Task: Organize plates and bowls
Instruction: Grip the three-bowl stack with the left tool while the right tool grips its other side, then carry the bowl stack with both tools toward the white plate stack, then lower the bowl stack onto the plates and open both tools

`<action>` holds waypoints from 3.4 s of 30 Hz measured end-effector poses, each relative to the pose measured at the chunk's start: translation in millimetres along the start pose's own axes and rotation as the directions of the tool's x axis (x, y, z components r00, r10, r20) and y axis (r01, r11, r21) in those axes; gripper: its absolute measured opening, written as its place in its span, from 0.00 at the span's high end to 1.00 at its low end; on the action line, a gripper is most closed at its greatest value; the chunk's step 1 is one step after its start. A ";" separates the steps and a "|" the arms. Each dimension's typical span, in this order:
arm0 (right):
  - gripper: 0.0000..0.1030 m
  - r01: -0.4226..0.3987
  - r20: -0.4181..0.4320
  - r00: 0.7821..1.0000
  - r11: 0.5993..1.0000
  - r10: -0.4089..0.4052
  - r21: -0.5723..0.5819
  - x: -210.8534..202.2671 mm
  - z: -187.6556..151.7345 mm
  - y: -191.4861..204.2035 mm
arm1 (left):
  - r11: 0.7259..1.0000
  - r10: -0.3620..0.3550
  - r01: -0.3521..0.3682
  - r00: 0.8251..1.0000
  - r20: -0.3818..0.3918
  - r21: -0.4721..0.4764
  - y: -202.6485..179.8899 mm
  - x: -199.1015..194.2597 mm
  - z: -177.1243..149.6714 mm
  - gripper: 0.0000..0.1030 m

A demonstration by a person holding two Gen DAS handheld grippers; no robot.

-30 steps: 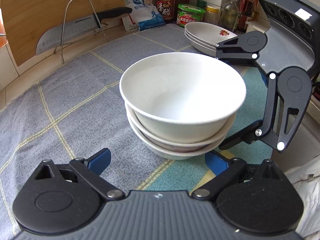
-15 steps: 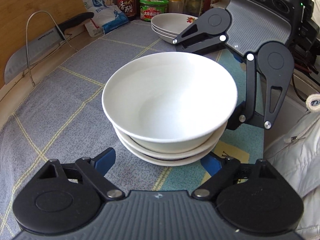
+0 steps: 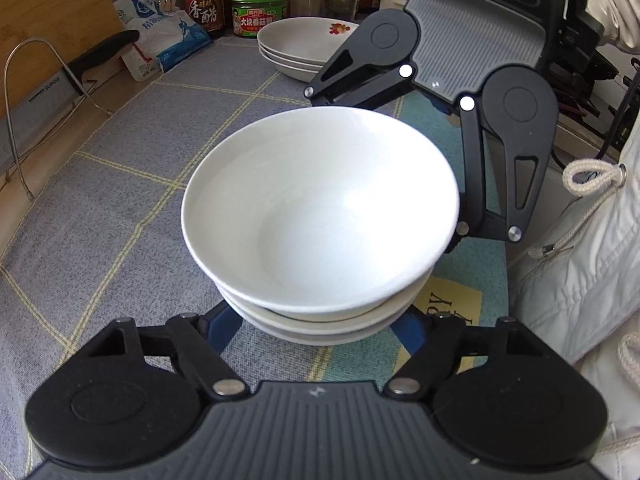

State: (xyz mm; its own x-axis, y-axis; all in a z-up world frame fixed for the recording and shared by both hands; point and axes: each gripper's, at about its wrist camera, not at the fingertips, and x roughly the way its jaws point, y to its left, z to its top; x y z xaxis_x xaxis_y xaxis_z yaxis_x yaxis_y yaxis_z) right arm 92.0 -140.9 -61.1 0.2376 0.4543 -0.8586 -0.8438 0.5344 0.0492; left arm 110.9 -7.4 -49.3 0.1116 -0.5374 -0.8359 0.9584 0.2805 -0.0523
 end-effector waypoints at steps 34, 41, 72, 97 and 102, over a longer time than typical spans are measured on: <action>0.22 0.076 -0.005 0.997 0.997 -0.076 -0.026 -48.4 -23.3 -19.1 | 0.996 0.091 -0.091 0.995 0.033 0.024 -26.7 6.6 50.6 0.23; 0.22 0.128 -0.006 0.992 0.991 -0.128 -0.027 -85.3 -54.7 -46.9 | 0.994 0.101 -0.104 0.992 0.078 0.041 -39.1 28.4 100.5 0.23; 0.22 0.303 -0.030 0.953 0.946 -0.301 0.116 -140.3 -151.0 -151.8 | 0.980 0.067 -0.086 0.992 0.107 0.178 -28.5 133.8 232.5 0.24; 0.22 0.290 -0.025 0.957 0.941 -0.290 0.173 -134.6 -158.7 -167.5 | 0.992 0.056 -0.067 0.994 0.098 0.109 -16.9 143.0 234.6 0.23; 0.09 0.295 -0.007 0.954 0.936 -0.299 0.193 -138.2 -158.7 -163.5 | 0.983 0.115 -0.134 0.982 0.149 0.128 -25.0 137.3 228.5 0.11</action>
State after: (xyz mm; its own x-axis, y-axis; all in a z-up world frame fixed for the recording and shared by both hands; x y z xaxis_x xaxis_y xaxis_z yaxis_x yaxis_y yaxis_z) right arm 120.8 -404.2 -31.4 0.4762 0.2687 -0.8373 -0.6265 0.7718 -0.1086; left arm 162.2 -270.0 -37.9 0.2586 -0.6142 -0.7456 0.9604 0.2461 0.1304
